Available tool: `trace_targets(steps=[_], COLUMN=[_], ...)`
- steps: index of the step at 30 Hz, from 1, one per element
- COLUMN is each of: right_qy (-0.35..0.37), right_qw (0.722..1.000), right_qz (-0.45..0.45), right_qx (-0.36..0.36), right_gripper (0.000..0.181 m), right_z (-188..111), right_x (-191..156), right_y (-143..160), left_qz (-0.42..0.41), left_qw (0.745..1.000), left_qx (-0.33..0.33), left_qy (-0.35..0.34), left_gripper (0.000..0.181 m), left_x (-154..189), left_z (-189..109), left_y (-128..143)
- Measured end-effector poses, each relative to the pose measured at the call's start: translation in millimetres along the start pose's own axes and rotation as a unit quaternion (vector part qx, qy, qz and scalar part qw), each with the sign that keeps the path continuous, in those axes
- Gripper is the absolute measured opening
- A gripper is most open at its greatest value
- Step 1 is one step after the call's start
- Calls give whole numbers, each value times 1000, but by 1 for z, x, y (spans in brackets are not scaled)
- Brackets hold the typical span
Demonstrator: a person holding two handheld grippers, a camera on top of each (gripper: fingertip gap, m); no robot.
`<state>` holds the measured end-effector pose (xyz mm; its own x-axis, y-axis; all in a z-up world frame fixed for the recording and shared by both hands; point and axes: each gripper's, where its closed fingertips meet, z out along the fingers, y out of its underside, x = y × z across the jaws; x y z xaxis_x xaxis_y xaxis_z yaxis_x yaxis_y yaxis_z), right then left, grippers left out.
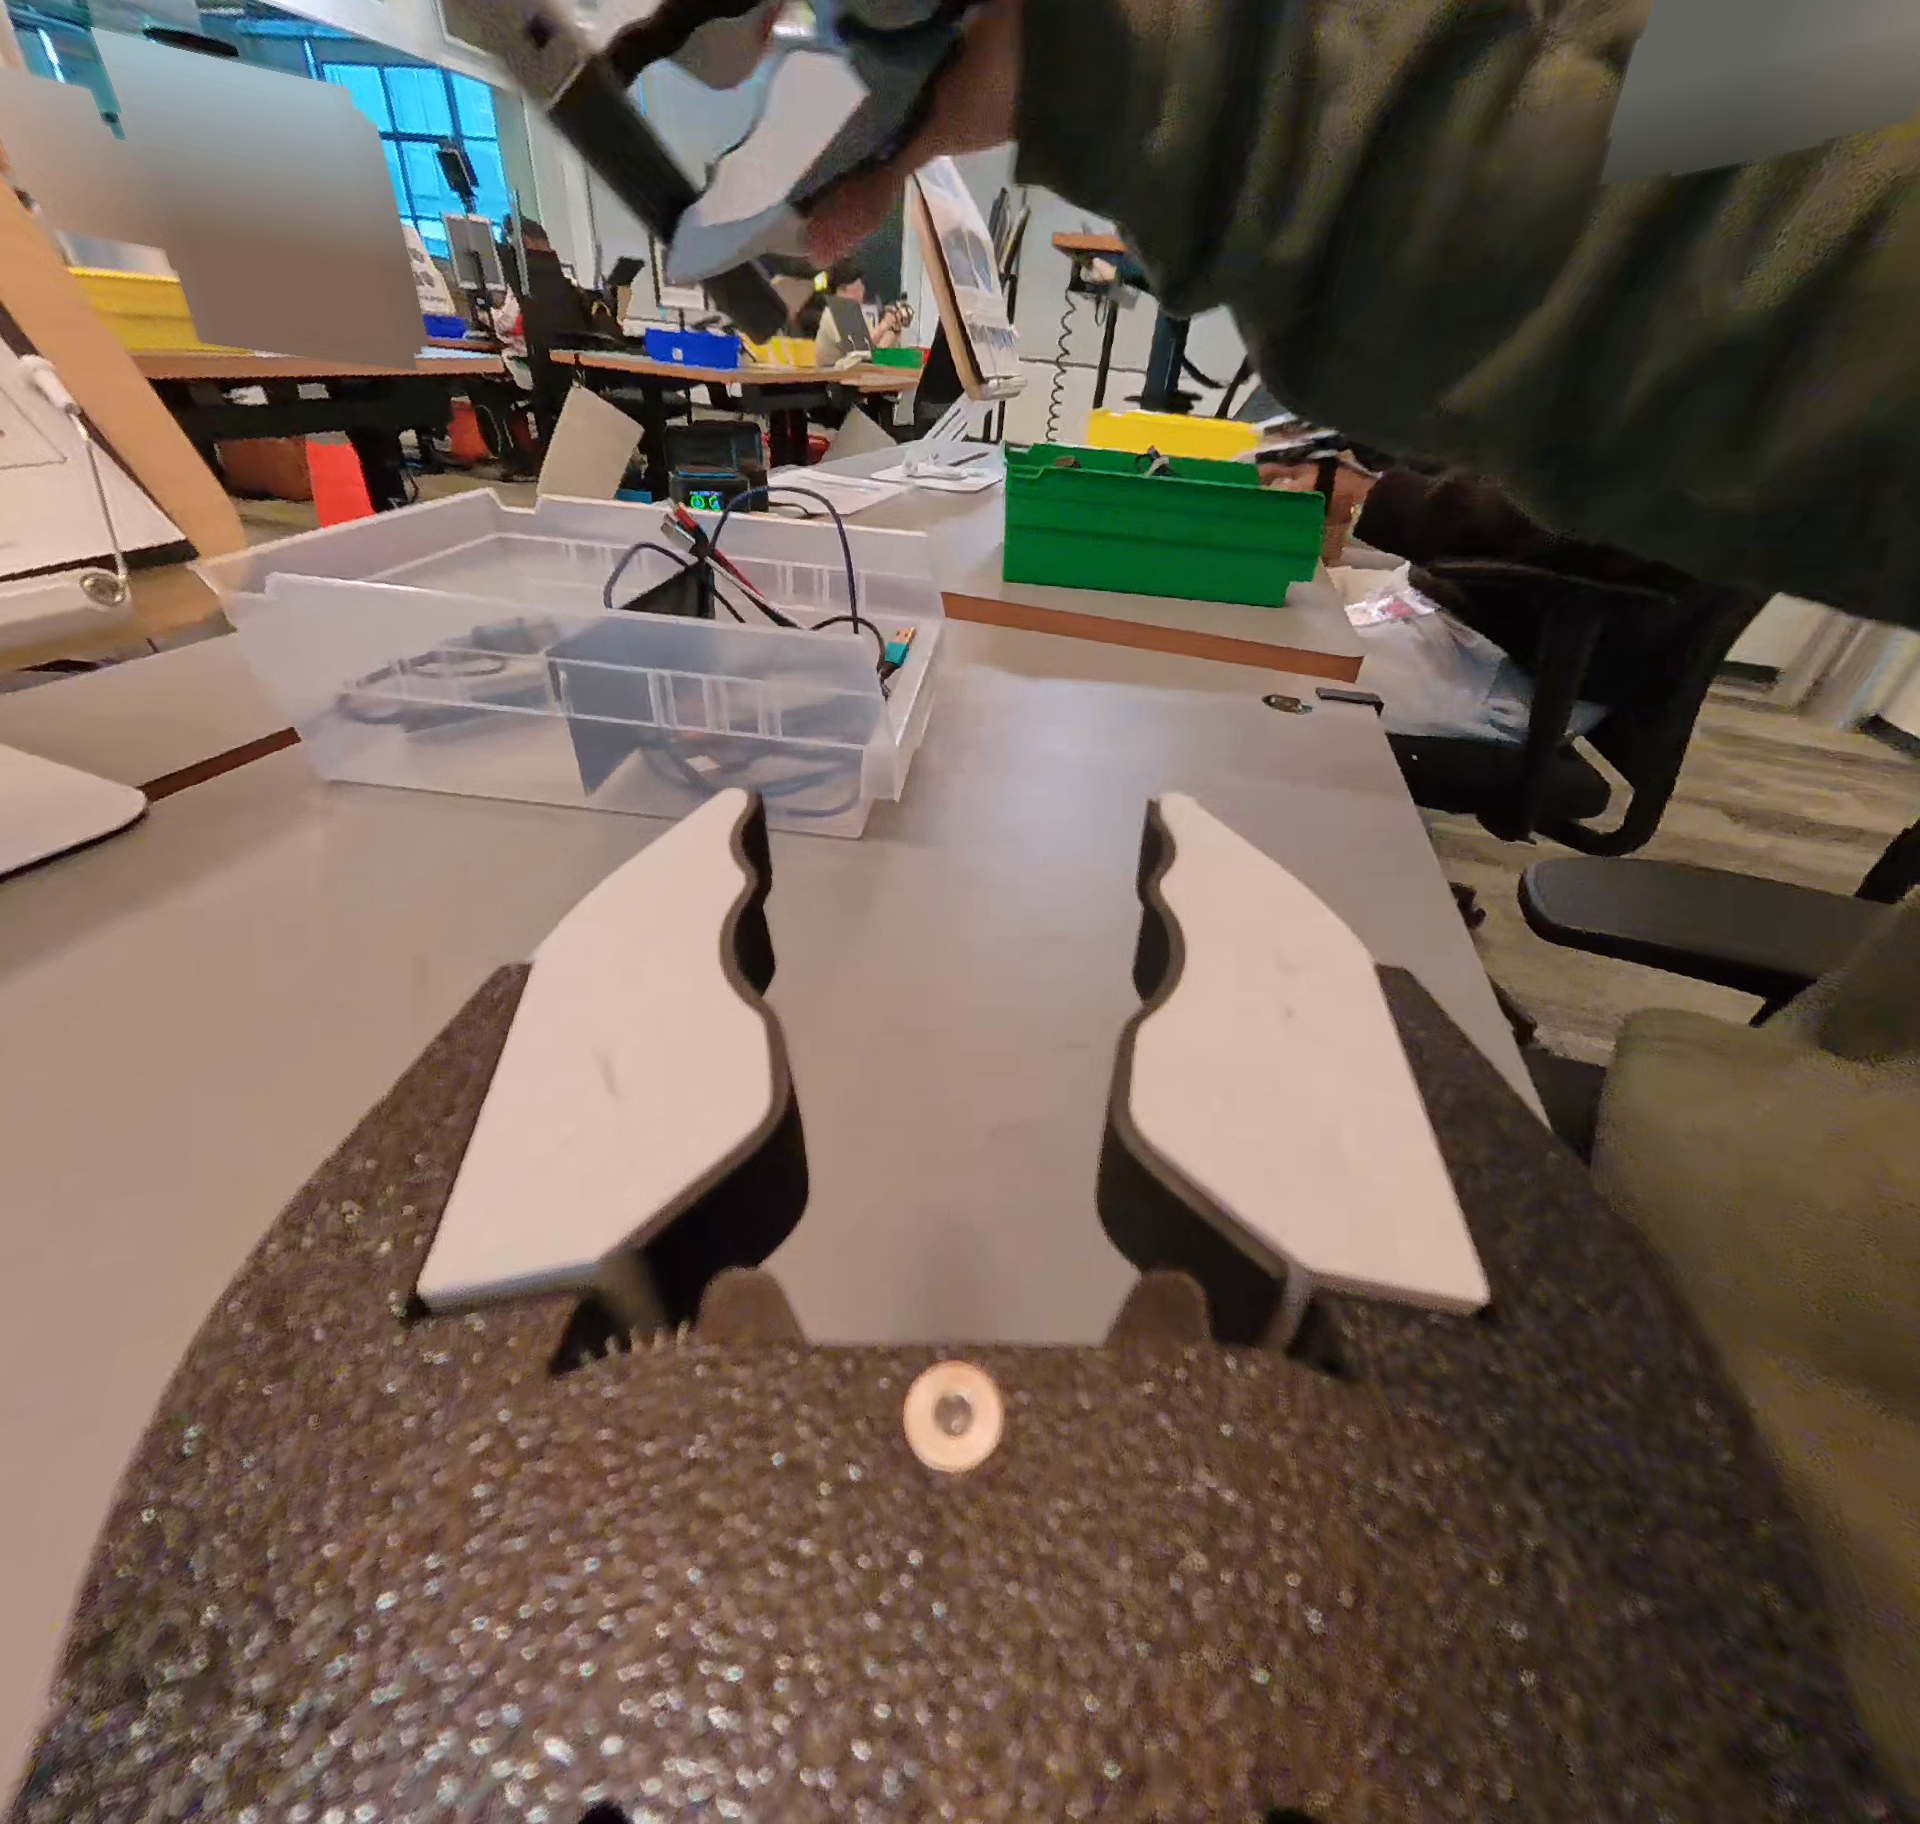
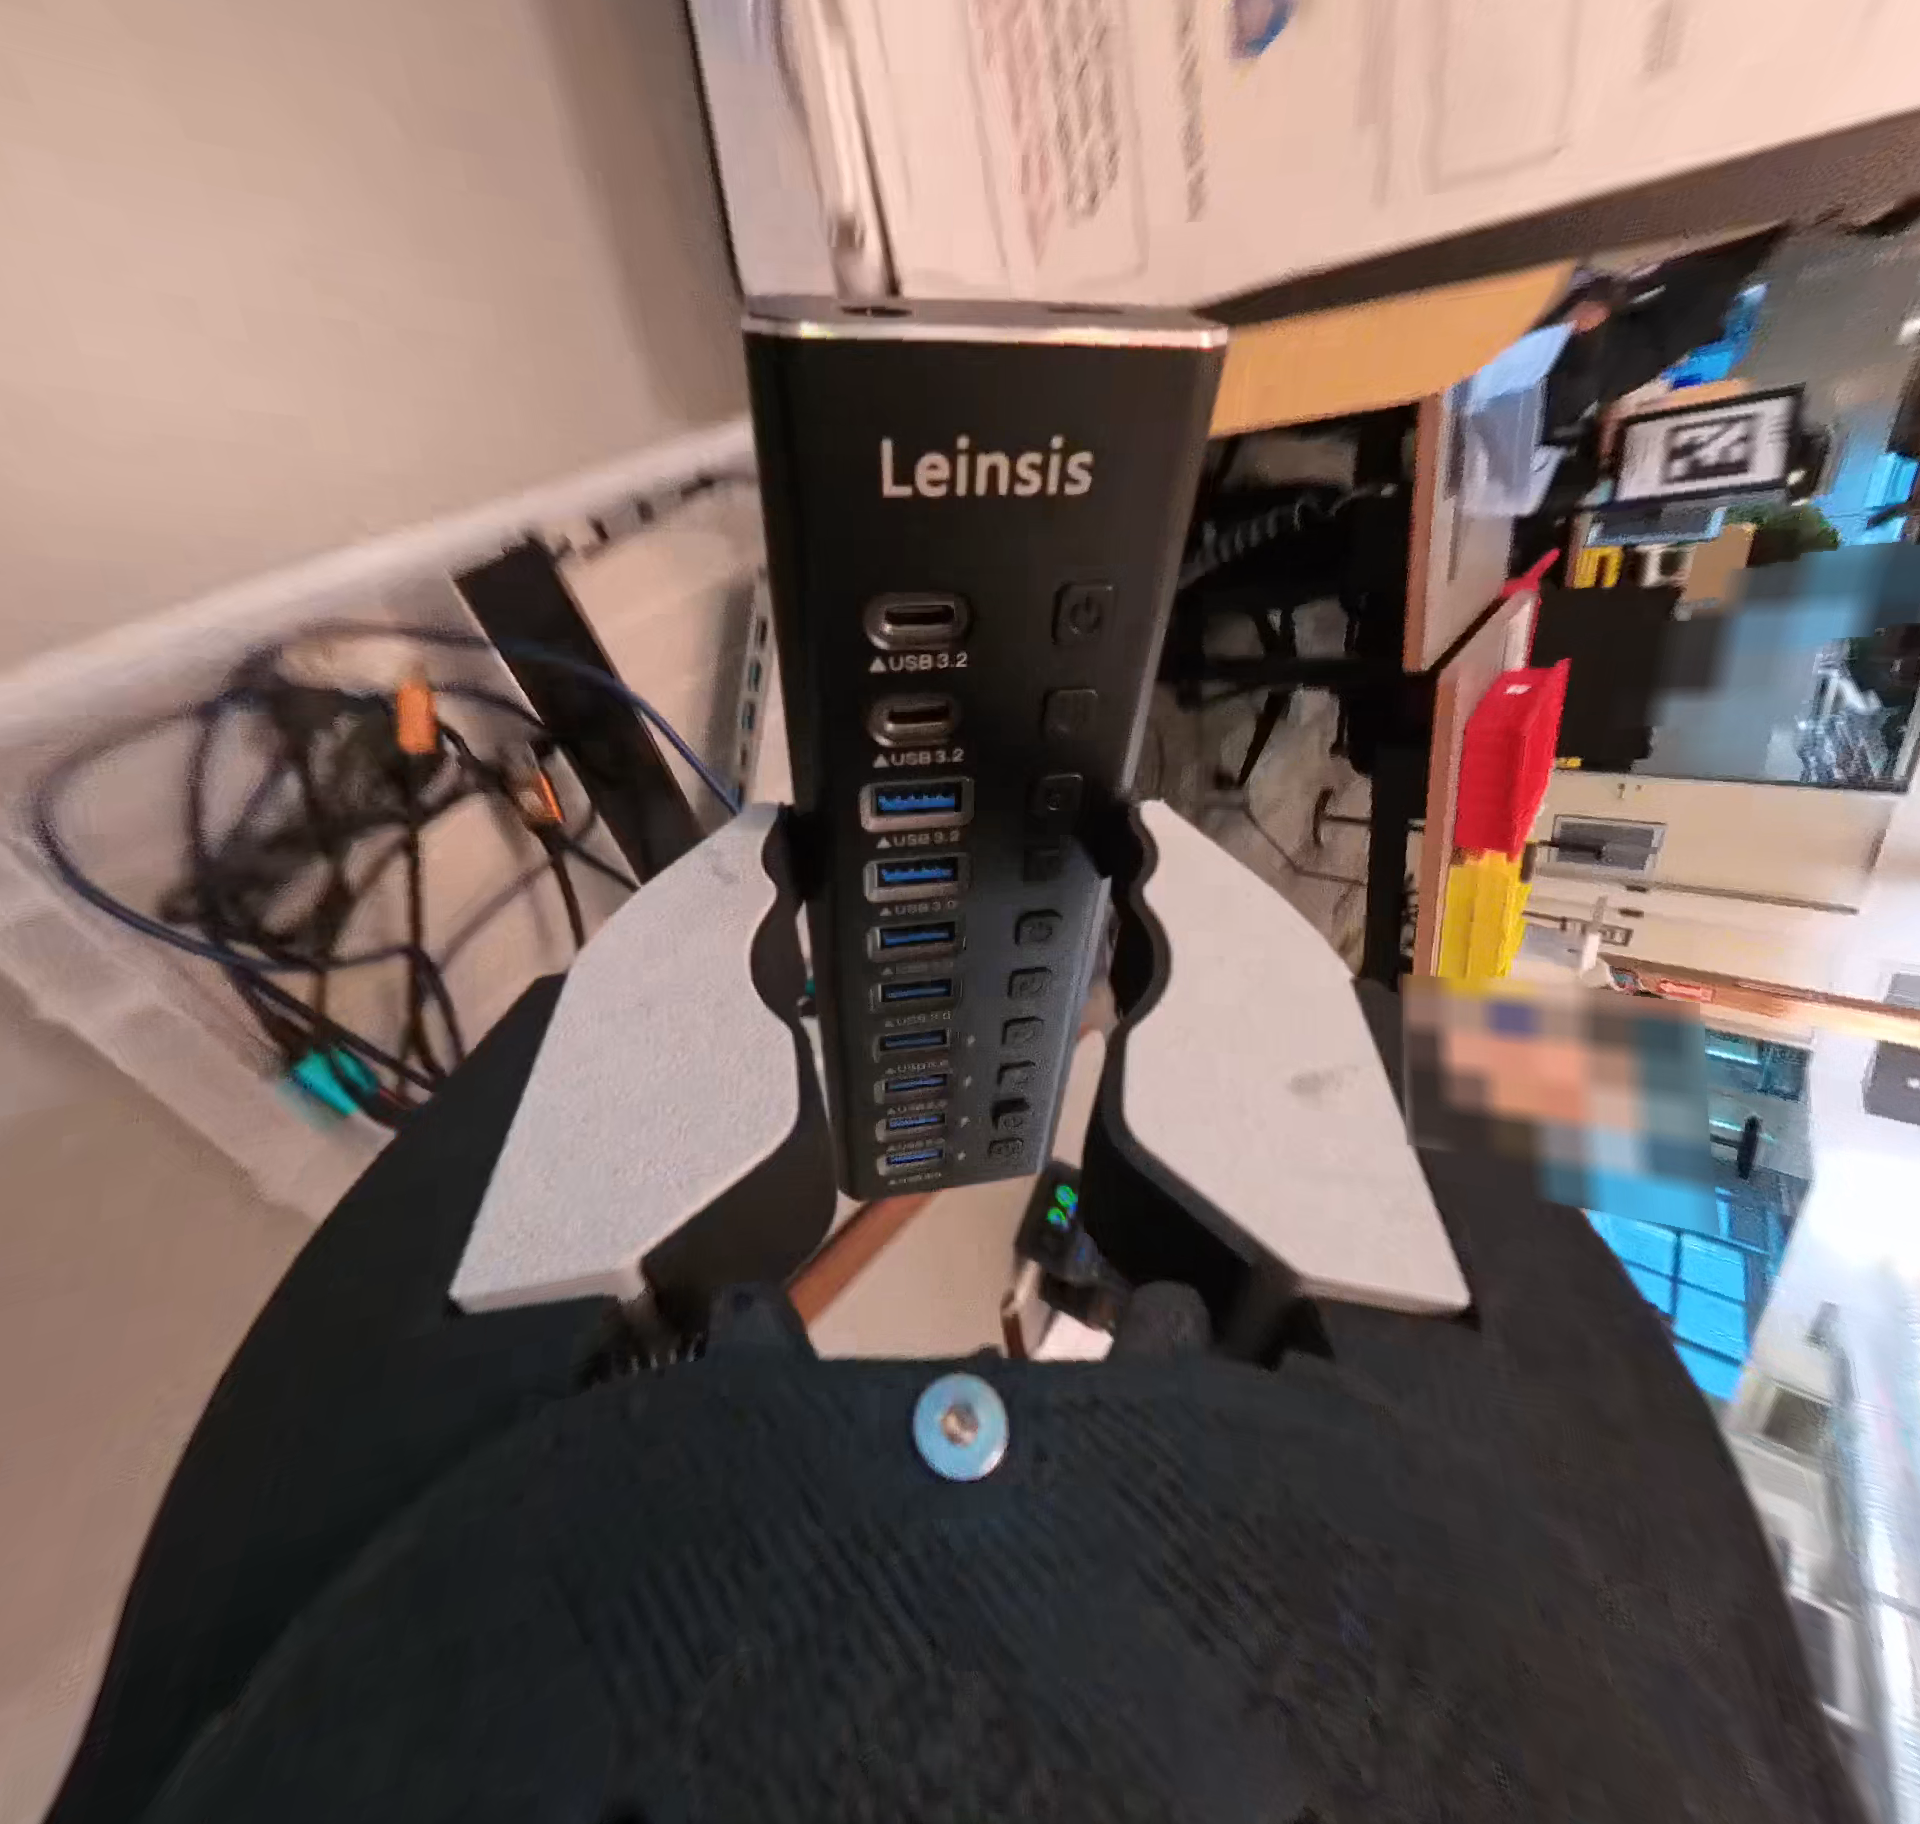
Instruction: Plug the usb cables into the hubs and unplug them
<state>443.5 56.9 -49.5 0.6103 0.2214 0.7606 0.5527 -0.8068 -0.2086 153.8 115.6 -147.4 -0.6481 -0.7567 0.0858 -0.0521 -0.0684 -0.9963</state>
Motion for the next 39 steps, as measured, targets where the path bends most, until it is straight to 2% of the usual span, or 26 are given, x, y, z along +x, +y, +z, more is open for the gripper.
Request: trace_targets(steps=[6, 9, 14, 21, 26, 29, 31, 34, 36, 39], right_qy=[-90, -135, -184, -224, -222, -167, -168, -145, -115, -69], right_qw=[989, 977, 954, 937, 934, 946, 954, 974, 988, 983], right_qz=[-61, -84, -142, -190, -209, -203, -171, -93, 1, 164], right_qx=[-100, -144, -187, -187, -185, -191, -182, -145, -105, -45], right_gripper=[58, 58, 58, 58, 53, 43, 42, 44, 47, 50], right_z=[96, 129, 156, 179, 181, 176, 162, 136, 112, 64], right_x=[-16, -32, -45, -54, -57, -34, -29, -23, -23, -40], right_y=[40, 55, 57, 43, 49, 53, 53, 48, 43, 46], left_qz=[8, 3, -13, -27, -35, -41, -33, -17, -17, -16], left_qw=[1000, 1000, 1000, 999, 999, 999, 999, 999, 999, 999], left_qx=[-22, -23, -20, -21, -6, 2, -12, -29, -33, -45], left_qy=[6, 8, 15, 29, 27, 35, 35, 32, 27, 8], left_gripper=[67, 67, 66, 66, 65, 65, 65, 65, 65, 65], left_x=[2, 1, -1, -1, -7, -5, -4, -2, -2, -6], left_z=[5, 6, 5, 3, -2, -1, 1, 4, 7, 10], left_y=[9, 12, 15, 19, 14, 13, 17, 21, 21, 24])
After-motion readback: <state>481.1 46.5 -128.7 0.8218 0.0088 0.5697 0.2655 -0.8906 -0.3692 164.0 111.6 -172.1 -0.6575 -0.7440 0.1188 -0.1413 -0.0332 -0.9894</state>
